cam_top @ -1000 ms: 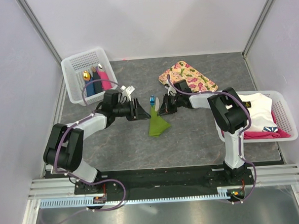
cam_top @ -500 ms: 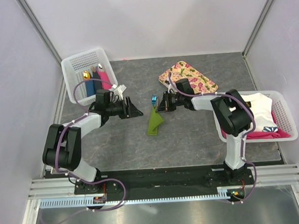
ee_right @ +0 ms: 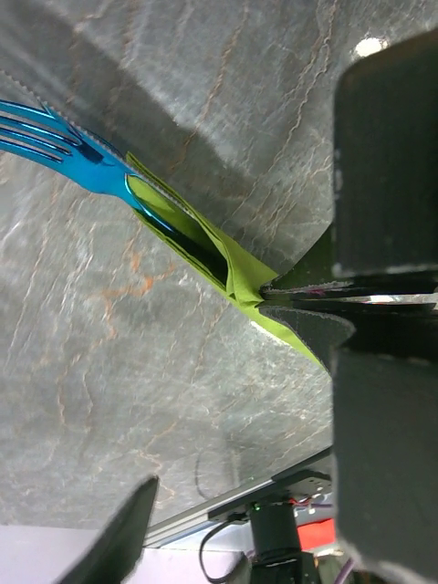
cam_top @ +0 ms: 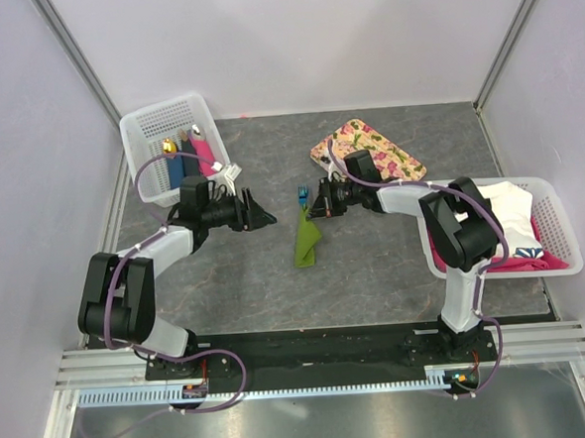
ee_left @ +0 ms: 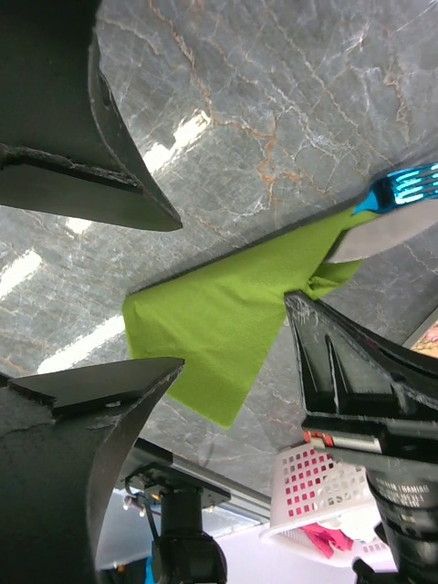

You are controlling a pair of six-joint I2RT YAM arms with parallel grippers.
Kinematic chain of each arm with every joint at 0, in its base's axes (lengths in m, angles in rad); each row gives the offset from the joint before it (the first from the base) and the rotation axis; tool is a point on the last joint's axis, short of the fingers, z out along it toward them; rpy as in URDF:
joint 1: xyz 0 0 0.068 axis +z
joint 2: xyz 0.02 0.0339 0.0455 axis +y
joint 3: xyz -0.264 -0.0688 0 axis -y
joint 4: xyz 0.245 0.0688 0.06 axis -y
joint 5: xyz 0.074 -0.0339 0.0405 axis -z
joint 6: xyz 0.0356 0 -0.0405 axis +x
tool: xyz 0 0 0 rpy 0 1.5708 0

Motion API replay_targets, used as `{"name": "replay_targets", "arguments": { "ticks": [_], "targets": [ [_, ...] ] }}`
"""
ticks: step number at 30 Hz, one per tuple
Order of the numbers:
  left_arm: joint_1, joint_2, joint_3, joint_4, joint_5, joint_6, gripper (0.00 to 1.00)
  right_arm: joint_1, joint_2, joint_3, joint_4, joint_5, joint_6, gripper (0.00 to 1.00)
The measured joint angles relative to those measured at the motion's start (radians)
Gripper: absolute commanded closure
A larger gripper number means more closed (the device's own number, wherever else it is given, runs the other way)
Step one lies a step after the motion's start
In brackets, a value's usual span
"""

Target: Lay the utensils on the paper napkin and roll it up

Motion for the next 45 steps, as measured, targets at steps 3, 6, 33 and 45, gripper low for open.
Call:
{"name": "replay_targets", "arguments": {
  "ticks": [3, 6, 33, 45],
  "targets": [
    [0.009, 0.000, 0.000, 0.002, 0.016, 0.021, 0.34, 0.000, -0.016, 0.011, -0.011, -0.006, -0.022, 1.00],
    [0.018, -0.002, 0.000, 0.012, 0.023, 0.037, 0.34, 0.000, -0.029, 0.018, -0.016, -0.013, -0.040, 1.00],
    [0.133, -0.119, -0.108, 0.510, 0.343, 0.016, 0.18, 0.045, -0.270, 0.132, -0.092, -0.122, -0.069, 1.00],
    [0.133, -0.139, -0.117, 0.834, 0.455, -0.208, 0.17, 0.146, -0.418, 0.173, -0.164, -0.174, -0.168, 1.00]
  ]
}}
